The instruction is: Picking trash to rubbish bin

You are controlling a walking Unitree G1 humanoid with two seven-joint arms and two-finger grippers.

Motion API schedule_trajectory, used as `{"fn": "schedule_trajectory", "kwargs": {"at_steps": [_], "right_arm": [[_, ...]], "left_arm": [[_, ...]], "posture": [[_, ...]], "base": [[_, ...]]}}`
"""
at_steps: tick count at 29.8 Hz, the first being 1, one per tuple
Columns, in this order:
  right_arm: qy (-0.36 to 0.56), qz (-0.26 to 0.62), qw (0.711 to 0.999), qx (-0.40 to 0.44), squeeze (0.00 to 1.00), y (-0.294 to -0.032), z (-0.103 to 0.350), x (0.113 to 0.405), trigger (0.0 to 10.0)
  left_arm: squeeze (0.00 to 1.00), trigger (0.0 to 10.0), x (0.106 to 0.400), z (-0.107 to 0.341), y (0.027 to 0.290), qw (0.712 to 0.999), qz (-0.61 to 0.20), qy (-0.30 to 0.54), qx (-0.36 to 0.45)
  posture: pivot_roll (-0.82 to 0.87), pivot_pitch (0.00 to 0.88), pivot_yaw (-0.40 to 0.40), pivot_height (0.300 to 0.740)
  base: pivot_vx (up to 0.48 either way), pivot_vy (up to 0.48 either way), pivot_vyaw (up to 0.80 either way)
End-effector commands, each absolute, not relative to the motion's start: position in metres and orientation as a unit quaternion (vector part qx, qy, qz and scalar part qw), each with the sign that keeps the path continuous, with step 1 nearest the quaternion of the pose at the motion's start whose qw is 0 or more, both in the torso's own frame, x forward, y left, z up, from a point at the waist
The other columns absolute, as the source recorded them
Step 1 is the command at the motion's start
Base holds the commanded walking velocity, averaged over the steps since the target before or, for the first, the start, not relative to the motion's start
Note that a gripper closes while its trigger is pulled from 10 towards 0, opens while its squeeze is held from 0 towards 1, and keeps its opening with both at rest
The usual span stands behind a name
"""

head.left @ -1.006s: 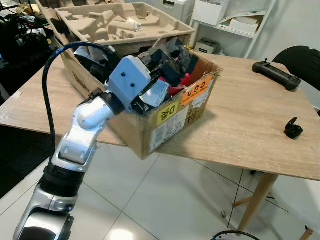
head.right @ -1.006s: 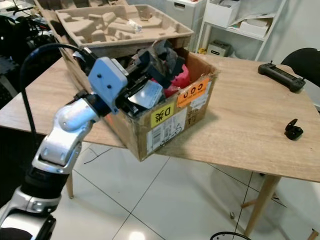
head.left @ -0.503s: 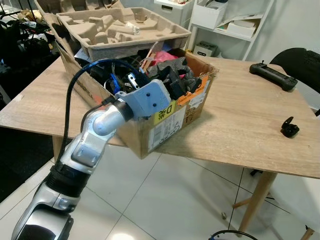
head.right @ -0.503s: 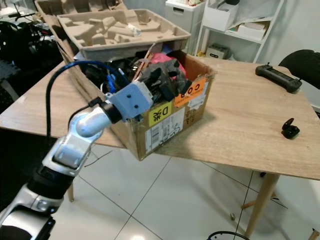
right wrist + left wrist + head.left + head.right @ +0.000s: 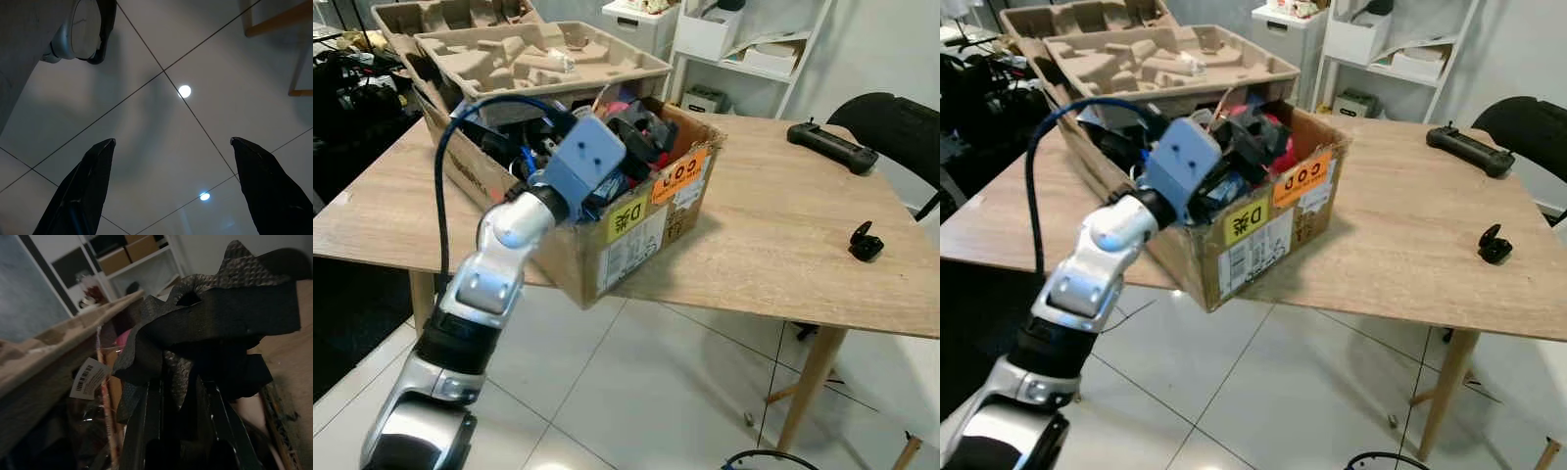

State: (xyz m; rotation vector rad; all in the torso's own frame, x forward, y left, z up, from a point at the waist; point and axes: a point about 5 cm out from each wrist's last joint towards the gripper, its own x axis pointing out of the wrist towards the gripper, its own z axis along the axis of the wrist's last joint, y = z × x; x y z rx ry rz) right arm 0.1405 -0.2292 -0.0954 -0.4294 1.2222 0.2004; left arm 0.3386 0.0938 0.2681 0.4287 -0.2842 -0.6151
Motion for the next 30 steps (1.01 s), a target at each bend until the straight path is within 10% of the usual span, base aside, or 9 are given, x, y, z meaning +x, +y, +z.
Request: {"fn": "schedule_trajectory", "kwargs": {"at_steps": [1,21,22,23,30], "right_arm": [[0.573,0.093,0.791,-0.196,0.0,-0.227,-0.097,0.139,10.0],[0.568,0.096,0.794,-0.195,0.0,-0.224,-0.096,0.143,10.0],[0.568,0.096,0.794,-0.195,0.0,-0.224,-0.096,0.143,10.0],[0.568,0.095,0.794,-0.195,0.0,-0.224,-0.096,0.143,10.0],[0.568,0.095,0.793,-0.197,0.0,-0.226,-0.096,0.143,10.0]], "left_arm": [[0.0,10.0,0.343,0.25,0.095,0.927,-0.314,-0.068,0.195],[0.0,10.0,0.349,0.241,0.123,0.906,-0.275,0.035,0.318],[0.15,10.0,0.348,0.241,0.123,0.906,-0.283,0.038,0.313],[1.0,10.0,0.347,0.241,0.123,0.905,-0.291,0.039,0.309],[1.0,10.0,0.341,0.257,0.117,0.909,-0.322,0.014,0.264]], "posture": [[0.04,0.119,-0.021,0.74],[0.04,0.119,-0.015,0.74],[0.04,0.119,-0.015,0.74],[0.04,0.118,-0.015,0.74],[0.04,0.112,-0.017,0.74]], "base": [[0.0,0.0,0.0],[0.0,0.0,0.0],[0.0,0.0,0.0],[0.0,0.0,0.0],[0.0,0.0,0.0]]}}
